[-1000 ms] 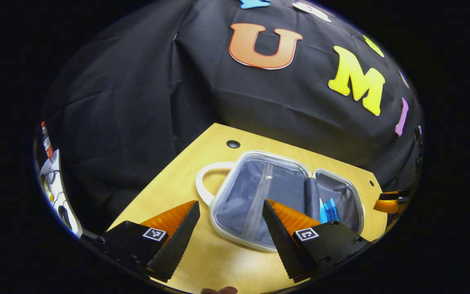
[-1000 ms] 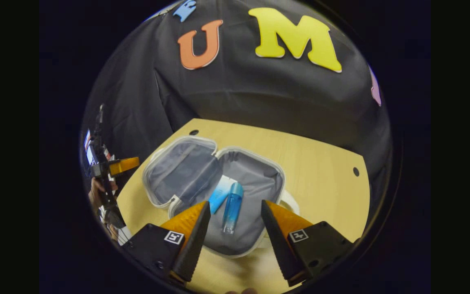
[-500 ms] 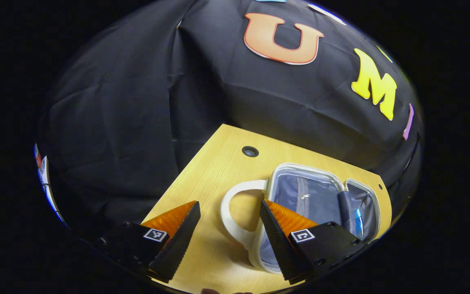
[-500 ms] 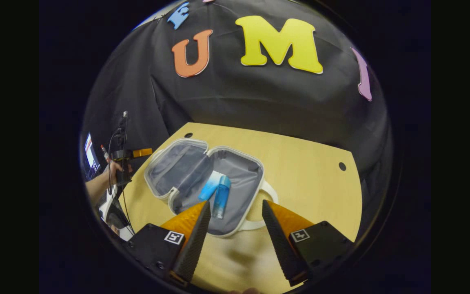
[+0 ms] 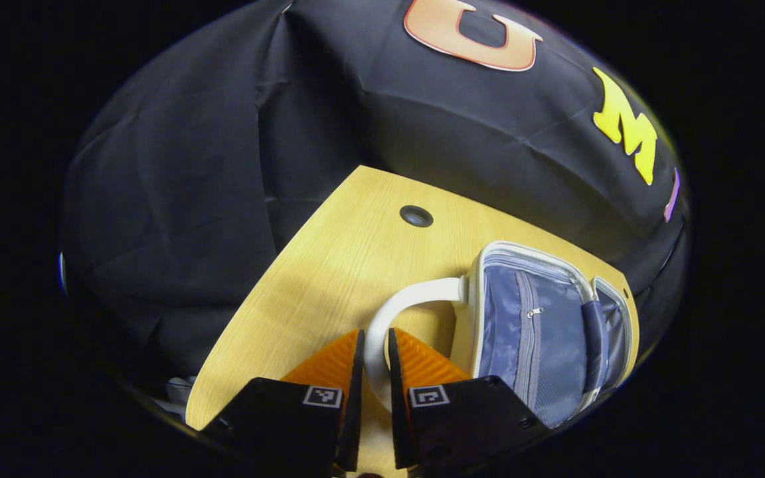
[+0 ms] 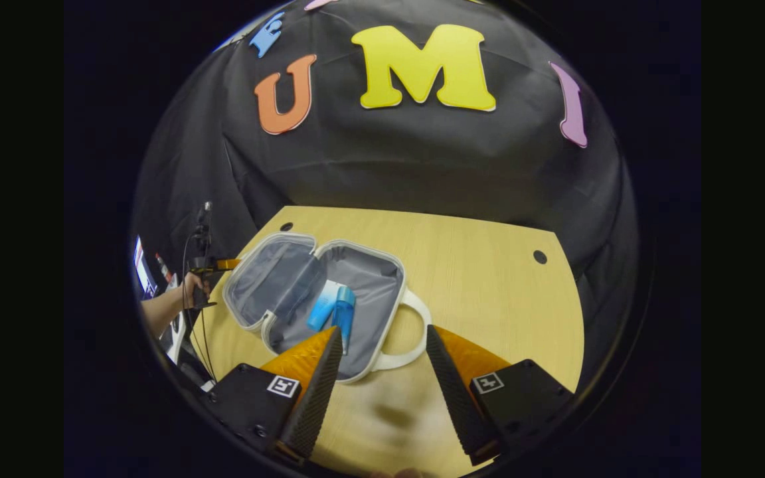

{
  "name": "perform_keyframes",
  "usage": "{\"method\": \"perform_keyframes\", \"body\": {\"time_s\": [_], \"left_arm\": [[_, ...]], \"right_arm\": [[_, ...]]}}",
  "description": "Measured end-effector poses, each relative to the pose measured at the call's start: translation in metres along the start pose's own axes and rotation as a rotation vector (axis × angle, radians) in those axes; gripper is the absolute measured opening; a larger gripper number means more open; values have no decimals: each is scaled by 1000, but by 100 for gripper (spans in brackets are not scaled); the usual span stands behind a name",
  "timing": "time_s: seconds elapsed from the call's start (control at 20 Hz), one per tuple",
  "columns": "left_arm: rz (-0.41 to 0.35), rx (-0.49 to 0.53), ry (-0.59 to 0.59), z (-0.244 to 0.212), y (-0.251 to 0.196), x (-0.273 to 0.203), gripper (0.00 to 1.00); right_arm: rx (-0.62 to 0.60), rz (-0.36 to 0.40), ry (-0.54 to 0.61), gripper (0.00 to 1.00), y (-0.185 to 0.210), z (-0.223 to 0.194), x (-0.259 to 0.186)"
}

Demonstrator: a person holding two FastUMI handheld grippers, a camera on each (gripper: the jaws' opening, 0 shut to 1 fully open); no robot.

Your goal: First open the suitcase, pack the skin care products into it, and then close the suitcase.

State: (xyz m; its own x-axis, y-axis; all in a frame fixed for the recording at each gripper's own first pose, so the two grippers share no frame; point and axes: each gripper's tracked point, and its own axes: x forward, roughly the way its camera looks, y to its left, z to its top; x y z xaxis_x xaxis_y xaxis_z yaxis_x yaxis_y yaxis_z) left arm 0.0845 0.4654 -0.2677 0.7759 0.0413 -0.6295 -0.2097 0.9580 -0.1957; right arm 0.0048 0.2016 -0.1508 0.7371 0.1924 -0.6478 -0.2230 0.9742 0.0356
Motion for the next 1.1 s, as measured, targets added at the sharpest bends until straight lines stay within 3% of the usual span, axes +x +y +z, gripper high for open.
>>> {"method": "perform_keyframes", "body": {"time_s": [0.05,0.2,0.25,0.3,0.75,1.05,1.1], "left_arm": [[-4,1,-5,2,0,-1,22],[-27,-25,-20,7,-2,-7,19],[-29,-33,-25,9,-2,-8,26],[-34,-32,-33,12,-3,-12,17],[-47,46,-80,45,-25,-42,10],[-48,104,-125,83,-59,-89,4],[-48,131,-147,93,-69,-100,3]], "right_arm": [[3,-1,-4,76,0,0,-1],[20,-10,-16,76,-6,-1,-7],[26,-14,-22,73,-8,0,-10],[34,-19,-27,73,-11,-1,-11],[86,-25,-84,76,-27,2,-32],[124,-12,-135,73,-38,5,-49],[129,-10,-142,76,-40,6,-51]]}}
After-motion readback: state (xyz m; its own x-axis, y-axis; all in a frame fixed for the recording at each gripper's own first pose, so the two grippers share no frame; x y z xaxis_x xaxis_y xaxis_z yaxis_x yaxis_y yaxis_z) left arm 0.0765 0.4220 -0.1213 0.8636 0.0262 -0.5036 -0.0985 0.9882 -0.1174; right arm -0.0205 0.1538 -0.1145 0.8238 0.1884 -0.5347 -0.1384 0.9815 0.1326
